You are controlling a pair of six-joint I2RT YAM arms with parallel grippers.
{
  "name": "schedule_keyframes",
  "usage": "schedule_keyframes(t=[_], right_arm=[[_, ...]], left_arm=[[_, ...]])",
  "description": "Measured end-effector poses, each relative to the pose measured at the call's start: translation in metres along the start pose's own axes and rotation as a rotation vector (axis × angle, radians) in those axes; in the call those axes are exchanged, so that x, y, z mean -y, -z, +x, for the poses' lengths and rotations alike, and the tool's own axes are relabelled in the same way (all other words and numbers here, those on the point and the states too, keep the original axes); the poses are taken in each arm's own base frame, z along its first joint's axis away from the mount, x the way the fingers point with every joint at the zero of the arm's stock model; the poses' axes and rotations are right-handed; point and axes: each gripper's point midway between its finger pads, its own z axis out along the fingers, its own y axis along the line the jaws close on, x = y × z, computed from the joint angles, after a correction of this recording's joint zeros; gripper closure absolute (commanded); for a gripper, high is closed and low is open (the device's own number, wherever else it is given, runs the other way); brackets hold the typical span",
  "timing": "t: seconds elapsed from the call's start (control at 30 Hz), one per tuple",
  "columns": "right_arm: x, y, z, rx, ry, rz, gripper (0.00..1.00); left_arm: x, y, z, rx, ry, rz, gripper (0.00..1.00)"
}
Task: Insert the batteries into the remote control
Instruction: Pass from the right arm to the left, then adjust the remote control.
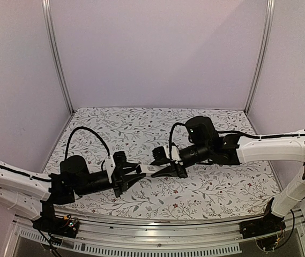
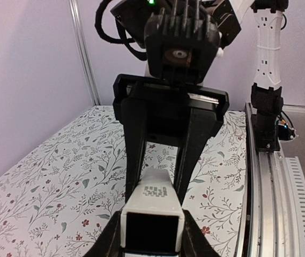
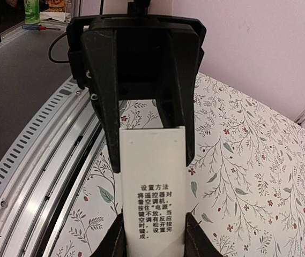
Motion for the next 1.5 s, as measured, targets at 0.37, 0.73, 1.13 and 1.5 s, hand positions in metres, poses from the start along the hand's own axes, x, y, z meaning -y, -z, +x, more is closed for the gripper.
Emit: schedule_keyframes(t=[0.37, 0.73, 1.13, 1.5], right_arm=[[0.014, 0.001, -0.001, -0.011, -0.038, 0.074, 0.01], [0.068, 0.044, -0.055, 0.086, -0.315, 0.261, 0.01], [0.147, 0.143, 0.071, -0.145, -1.126, 0.867, 0.93], [0.098, 0.081, 0.132, -0.488, -1.263, 0.803, 1.0]], left_arm=[[-0.003, 0.002, 0.002, -0.008, -0.015, -0.017, 1.0], [-0.018, 0.014, -0.001, 0.071, -0.107, -0.117, 1.0], [-0.02, 0.02, -0.017, 0.151, -0.17, -0.154, 1.0], [-0.021, 0.018, -0.01, 0.125, -0.188, -0.176, 1.0]])
